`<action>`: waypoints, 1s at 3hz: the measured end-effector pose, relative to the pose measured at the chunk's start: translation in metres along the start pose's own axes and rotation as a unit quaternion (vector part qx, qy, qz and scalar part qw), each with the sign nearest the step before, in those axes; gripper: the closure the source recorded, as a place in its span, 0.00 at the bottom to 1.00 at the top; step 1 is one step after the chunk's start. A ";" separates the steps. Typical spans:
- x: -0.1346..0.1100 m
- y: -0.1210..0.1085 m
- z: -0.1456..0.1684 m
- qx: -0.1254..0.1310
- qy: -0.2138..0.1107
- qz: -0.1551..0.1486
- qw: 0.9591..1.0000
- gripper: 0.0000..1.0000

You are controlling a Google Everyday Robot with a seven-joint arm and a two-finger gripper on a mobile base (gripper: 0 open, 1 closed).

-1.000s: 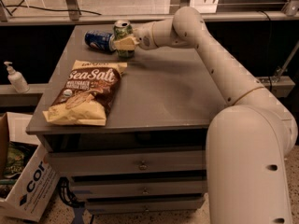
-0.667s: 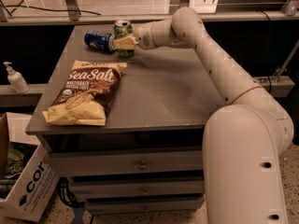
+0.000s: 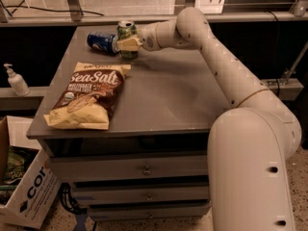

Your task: Move green can near pepsi can

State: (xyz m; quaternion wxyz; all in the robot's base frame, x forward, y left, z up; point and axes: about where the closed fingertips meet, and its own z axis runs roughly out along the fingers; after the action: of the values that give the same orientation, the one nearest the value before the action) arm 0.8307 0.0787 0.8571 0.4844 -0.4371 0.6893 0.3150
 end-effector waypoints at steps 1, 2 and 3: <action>0.000 0.000 0.000 0.000 0.000 0.000 1.000 0.36; -0.001 0.000 0.000 0.000 0.000 0.000 1.000 0.12; -0.001 -0.005 -0.012 0.007 -0.021 0.012 1.000 0.00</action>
Offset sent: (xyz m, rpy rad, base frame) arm 0.0024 -0.0329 0.0111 0.1035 -0.0148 -0.0649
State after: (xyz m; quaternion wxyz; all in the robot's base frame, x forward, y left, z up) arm 0.8309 0.0665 0.8619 0.4984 -0.4187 0.6861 0.3249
